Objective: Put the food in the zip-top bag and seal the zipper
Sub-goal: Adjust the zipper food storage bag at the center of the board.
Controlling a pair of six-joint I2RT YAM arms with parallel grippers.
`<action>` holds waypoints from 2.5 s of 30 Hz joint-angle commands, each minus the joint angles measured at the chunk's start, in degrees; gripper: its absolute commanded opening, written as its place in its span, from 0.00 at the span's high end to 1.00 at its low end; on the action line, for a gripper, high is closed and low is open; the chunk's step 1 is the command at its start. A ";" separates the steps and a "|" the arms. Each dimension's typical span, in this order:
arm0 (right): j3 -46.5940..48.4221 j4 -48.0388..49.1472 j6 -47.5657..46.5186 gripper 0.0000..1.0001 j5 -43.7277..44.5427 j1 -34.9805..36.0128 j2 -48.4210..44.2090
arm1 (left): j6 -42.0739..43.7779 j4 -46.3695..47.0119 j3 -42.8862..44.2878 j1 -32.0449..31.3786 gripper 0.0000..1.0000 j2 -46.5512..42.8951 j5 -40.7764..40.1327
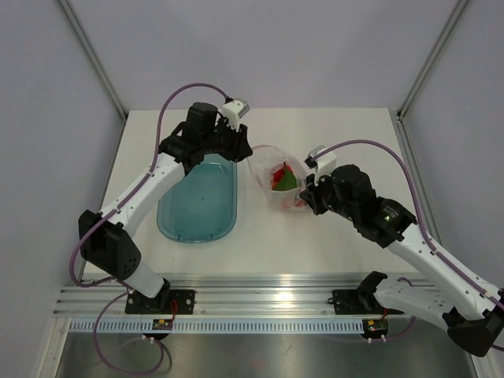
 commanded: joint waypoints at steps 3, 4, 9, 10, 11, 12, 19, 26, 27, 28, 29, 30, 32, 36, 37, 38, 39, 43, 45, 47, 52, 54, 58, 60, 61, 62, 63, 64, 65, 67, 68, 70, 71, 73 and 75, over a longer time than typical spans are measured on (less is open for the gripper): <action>2.45 2.95 -0.75 1.00 -1.17 -4.73 2.20 | -1.47 3.24 4.84 -0.29 0.90 1.16 3.15; 2.63 3.39 -0.93 1.00 -1.78 -5.88 2.90 | -1.64 2.62 5.46 -0.03 0.97 1.60 2.72; 7.01 7.78 -6.10 1.00 -1.35 -9.67 9.22 | -5.24 0.51 7.66 0.41 1.00 0.99 0.70; 11.46 7.62 -8.20 1.00 -2.04 -11.07 10.72 | -6.38 0.59 8.45 0.41 1.00 0.38 -0.70; 13.94 7.18 -9.18 1.00 -2.31 -11.78 12.21 | -8.13 0.42 8.89 0.41 1.00 -0.06 -0.97; 16.32 5.87 -10.23 1.00 -2.23 -12.22 14.84 | -9.11 0.59 9.16 0.41 1.00 -0.42 -1.41; 22.15 6.13 -11.66 1.00 -3.71 -14.33 15.39 | -13.86 4.11 5.56 0.41 1.00 -4.46 -0.46; 5.54 7.35 -4.01 0.89 -7.85 -14.42 9.86 | -16.32 5.34 0.98 0.50 1.00 -3.50 1.04; 4.40 7.61 -3.39 0.83 -7.85 -14.33 8.20 | -16.58 5.17 1.16 0.50 1.00 -2.97 1.48; 2.73 7.70 -2.78 0.72 -7.76 -14.33 7.31 | -17.46 5.08 1.51 0.50 1.00 -2.71 2.01; 1.93 7.79 -2.86 0.72 -8.11 -14.33 6.35 | -18.16 4.82 1.69 0.50 1.00 -2.53 2.18; 1.32 8.23 -2.69 0.72 -8.03 -14.42 4.25 | -18.87 4.38 2.21 0.59 1.00 -1.40 2.53; -0.96 9.63 -2.51 0.70 -7.59 -14.33 0.56 | -20.36 1.93 4.93 0.59 1.00 0.10 4.55; -5.44 12.08 -7.07 0.54 -13.81 -14.33 -6.02 | -21.95 0.95 6.61 0.59 1.00 1.60 5.26; -8.68 13.66 -6.91 0.52 -14.52 -14.33 -7.62 | -21.95 1.12 6.52 0.59 1.00 1.43 4.91; -10.27 16.20 -7.08 0.49 -14.62 -14.42 -11.03 | -21.95 1.12 6.35 0.59 1.00 1.25 4.65; -11.68 17.36 -7.95 0.48 -14.88 -14.33 -12.46 | -21.86 1.12 6.26 0.59 1.00 0.90 4.30; -18.62 21.23 -10.15 0.45 -16.01 -14.33 -17.04 | -21.68 1.21 6.00 0.76 1.00 -0.33 2.98; -18.82 21.42 -9.90 0.45 -17.86 -14.33 -16.34 | -21.69 1.12 6.26 0.85 1.00 -0.42 3.06; -18.90 23.24 -8.84 0.48 -18.05 -14.33 -13.98 | -21.68 0.86 6.35 0.85 1.00 -0.51 3.07; -25.56 37.20 -5.86 0.53 -16.04 -14.33 -10.02 | -22.04 1.47 5.38 0.94 1.00 -1.12 3.59; -27.95 45.30 -5.67 0.53 -16.03 -14.33 -7.91 | -22.04 1.39 5.29 0.94 1.00 -1.12 3.59; -31.55 53.31 -5.85 0.53 -15.41 -14.33 -3.60 | -21.95 0.77 6.17 1.03 1.00 -0.77 4.12; -32.00 56.47 -5.85 0.53 -16.80 -14.33 -1.49 | -21.95 0.68 6.52 1.03 1.00 -0.86 4.12; -31.91 57.27 -5.67 0.53 -17.51 -14.33 -0.79 | -21.77 0.68 6.52 1.03 1.00 -0.86 4.12; -31.74 58.49 -5.50 0.53 -18.39 -14.33 0.61 | -21.69 0.68 6.70 1.20 1.00 -0.77 4.21; -31.47 59.29 -4.89 0.53 -19.62 -14.33 1.41 | -21.77 0.51 6.96 1.29 1.00 -0.68 4.29; -31.38 60.77 -4.71 0.53 -19.98 -14.33 2.46 | -21.86 0.25 7.22 1.29 1.00 -0.42 4.56; -31.38 61.83 -4.36 0.53 -20.24 -14.33 2.91 | -21.69 -0.02 7.66 1.38 1.00 -0.33 4.73; -31.21 64.03 -3.56 0.54 -20.33 -14.42 4.48 | -21.60 -0.37 7.75 1.47 1.00 -0.24 4.82; -30.86 64.22 -3.48 0.55 -20.51 -14.33 5.19 | -21.51 -0.46 7.75 1.47 1.00 -0.42 4.82; -29.63 64.39 -3.74 0.61 -21.21 -14.33 7.55 | -21.51 -0.29 7.49 1.82 1.00 -0.51 4.82; -29.36 64.65 -3.74 0.65 -21.38 -14.33 7.92 | -21.51 -0.28 7.32 1.99 1.00 -0.68 5.00; -29.89 65.97 -2.95 0.73 -19.55 -14.33 8.27 | -21.51 -0.11 7.05 2.26 1.00 -0.86 5.09; -32.42 70.44 -1.81 0.77 -15.96 -14.33 7.48 | -20.99 -0.37 6.70 2.35 1.00 -1.30 5.35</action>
